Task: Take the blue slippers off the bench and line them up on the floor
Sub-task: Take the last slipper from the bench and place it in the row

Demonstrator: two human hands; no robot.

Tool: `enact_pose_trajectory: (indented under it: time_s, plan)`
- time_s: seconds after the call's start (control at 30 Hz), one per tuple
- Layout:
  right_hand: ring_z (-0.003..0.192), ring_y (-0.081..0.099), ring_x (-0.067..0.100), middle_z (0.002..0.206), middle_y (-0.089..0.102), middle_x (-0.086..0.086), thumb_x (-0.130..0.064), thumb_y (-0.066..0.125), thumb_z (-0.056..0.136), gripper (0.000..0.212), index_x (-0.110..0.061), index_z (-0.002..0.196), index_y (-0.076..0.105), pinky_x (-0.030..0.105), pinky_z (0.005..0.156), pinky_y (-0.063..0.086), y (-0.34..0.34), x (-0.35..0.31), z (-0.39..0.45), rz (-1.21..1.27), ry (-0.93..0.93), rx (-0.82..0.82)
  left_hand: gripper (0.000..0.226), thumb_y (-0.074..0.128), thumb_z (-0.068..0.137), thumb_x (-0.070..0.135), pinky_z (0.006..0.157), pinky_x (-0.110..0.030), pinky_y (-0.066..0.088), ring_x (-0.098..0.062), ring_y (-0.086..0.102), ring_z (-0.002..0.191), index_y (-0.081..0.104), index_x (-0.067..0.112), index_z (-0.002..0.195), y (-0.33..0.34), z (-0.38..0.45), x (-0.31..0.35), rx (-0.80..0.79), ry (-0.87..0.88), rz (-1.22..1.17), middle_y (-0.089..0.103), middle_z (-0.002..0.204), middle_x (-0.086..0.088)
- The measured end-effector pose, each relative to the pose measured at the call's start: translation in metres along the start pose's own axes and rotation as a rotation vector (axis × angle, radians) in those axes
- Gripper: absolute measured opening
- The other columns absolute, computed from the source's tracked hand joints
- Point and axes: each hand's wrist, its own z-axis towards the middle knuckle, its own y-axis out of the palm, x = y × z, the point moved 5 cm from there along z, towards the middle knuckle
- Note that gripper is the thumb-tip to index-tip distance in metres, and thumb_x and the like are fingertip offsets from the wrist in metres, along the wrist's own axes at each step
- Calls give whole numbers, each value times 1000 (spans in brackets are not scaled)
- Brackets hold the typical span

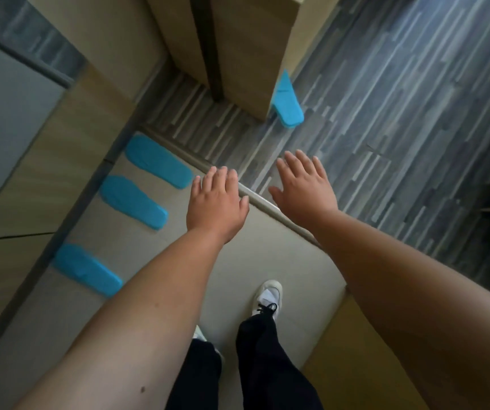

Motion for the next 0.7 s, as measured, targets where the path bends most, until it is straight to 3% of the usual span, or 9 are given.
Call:
enact_pose_trajectory:
  time_s: [0.33,0.7]
  plan:
    - [147,13,26,158,24,7,-52,32,98,64,-16,150,24,41,114,1,1,96,51,88,181,-18,62,30,92,46,115,-49,21,-30,30,141,30,11,143,0,109,72,-4,134,-17,39,149,-13]
    - [145,22,27,154,33,9,-50,35,98,62,-13,148,29,41,116,11,32,153,158,220,246,-19,61,32,93,46,113,-46,25,-29,31,140,30,11,143,38,220,102,-114,11,-144,38,150,-12]
